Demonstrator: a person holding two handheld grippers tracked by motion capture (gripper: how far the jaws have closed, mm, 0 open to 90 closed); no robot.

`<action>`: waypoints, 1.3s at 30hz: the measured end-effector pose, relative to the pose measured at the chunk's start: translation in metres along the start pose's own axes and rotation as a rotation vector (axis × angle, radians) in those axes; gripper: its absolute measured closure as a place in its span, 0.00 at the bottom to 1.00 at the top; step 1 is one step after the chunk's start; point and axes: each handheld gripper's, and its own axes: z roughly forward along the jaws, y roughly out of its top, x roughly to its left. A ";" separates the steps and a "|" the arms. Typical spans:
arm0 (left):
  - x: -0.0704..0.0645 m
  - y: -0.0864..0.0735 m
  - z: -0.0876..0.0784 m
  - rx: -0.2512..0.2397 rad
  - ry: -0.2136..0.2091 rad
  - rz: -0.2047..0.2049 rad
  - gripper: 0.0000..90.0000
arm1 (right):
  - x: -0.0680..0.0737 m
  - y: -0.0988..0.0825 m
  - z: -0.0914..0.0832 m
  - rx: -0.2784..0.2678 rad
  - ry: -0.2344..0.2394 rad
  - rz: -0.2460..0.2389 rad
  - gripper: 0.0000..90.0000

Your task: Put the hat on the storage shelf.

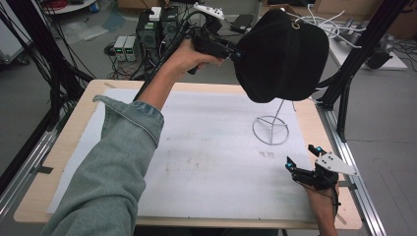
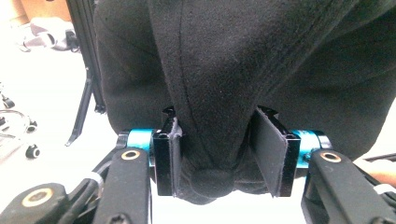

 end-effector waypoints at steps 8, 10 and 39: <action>-0.002 0.002 -0.008 -0.005 0.025 0.006 0.56 | 0.000 0.000 0.000 0.000 0.000 0.002 0.12; -0.002 0.003 -0.012 -0.011 0.034 0.005 0.55 | 0.000 0.000 0.000 0.003 0.000 0.000 0.12; -0.036 -0.018 -0.127 -0.096 0.236 0.031 0.45 | 0.005 0.008 0.017 0.003 0.015 0.010 0.12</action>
